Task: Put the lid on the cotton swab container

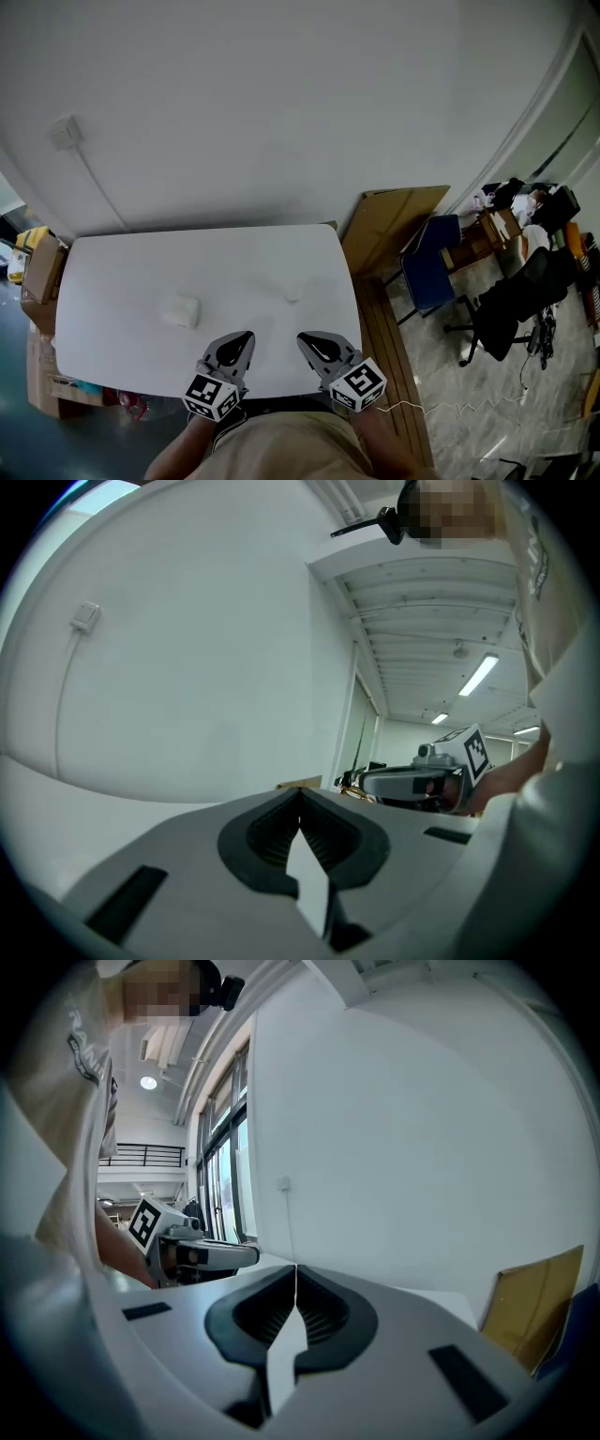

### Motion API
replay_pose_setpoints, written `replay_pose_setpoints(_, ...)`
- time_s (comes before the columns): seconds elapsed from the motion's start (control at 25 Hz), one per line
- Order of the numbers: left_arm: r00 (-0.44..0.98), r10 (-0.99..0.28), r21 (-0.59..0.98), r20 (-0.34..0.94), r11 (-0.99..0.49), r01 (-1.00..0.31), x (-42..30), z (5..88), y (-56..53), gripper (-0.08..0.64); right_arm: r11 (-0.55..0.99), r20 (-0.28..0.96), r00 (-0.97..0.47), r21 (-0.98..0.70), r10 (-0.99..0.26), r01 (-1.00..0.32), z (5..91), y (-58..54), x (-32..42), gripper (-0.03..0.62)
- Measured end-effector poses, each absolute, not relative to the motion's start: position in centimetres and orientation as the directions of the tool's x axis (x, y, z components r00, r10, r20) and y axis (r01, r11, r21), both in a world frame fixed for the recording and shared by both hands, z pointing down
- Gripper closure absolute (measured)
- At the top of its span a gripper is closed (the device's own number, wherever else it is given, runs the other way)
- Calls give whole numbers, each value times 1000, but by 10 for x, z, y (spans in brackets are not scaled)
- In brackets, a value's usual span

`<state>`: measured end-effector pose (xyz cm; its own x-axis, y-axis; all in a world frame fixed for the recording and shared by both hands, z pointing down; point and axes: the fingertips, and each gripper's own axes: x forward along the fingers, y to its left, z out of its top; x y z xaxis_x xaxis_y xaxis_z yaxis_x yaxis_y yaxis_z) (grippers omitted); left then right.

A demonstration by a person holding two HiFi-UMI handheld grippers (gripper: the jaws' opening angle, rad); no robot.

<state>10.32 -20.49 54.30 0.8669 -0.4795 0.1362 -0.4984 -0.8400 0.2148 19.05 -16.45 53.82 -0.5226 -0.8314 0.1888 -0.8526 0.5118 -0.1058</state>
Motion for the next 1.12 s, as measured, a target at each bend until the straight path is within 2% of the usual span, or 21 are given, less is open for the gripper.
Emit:
replay_pose_setpoints(0.48, 834, -527, 246, 163, -797, -551, 148, 541, -209, 547, 540, 240, -556, -134, -796, -831, 554, -194, 242, 575)
replay_pose_setpoints(0.88, 833, -522, 244, 180, -797, -552, 143, 544, -217, 547, 564, 400, -557, -112, -728, -818, 614, -253, 244, 575)
replay_pose_setpoints(1.12, 809, -555, 262, 192, -765, -588, 126, 549, -220, 546, 563, 447, -529, -65, -721, -824, 629, -294, 243, 575)
